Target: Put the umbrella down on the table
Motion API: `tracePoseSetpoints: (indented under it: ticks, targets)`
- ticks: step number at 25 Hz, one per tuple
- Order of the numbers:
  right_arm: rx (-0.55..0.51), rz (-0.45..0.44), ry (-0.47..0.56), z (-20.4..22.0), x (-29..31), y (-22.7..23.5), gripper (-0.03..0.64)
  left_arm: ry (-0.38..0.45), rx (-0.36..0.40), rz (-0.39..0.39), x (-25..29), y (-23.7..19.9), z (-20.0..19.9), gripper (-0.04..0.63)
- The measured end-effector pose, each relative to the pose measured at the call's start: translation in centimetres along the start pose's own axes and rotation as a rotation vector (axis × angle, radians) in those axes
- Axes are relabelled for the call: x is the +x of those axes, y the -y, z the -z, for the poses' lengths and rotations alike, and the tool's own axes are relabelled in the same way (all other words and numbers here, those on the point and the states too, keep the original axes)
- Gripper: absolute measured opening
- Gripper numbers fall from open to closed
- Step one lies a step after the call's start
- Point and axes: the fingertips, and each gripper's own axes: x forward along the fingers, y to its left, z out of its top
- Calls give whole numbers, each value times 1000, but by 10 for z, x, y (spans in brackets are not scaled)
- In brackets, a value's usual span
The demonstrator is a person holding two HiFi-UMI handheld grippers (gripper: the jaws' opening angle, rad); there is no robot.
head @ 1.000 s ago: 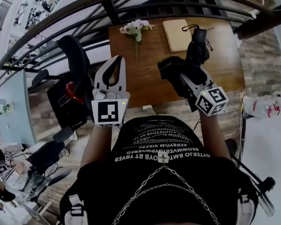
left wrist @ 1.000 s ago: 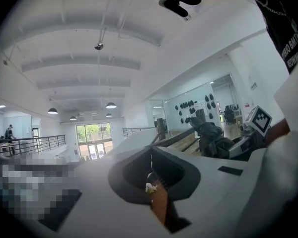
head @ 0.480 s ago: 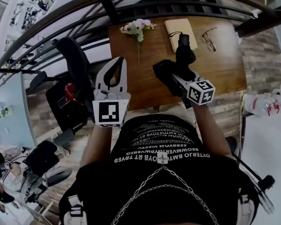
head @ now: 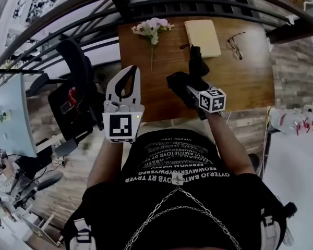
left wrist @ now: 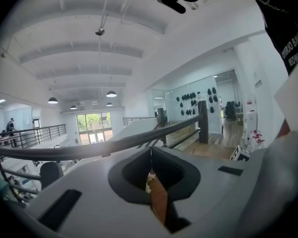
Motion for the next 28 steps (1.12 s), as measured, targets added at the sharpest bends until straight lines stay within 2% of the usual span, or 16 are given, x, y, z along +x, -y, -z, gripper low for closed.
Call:
tracePoseSetpoints:
  ticks: [9,16,23,24,28]
  targets:
    - [-27,-21,-127,34,28,21,285,-48,-38,-13,17,15,20,29]
    - [-25,4,-218,60,42,34,285,-98,-67,-22,23,18,42,29]
    - [-19,93,-358,89,44,57,293,-53,-68,-15,18,23,26,31]
    - [-21,97,-371,90,45,59,311,-50,-71,-14,17,22,24,31]
    - [-123,135,-321,62,31,64,362,-23,-61,-7,13,19,13,31]
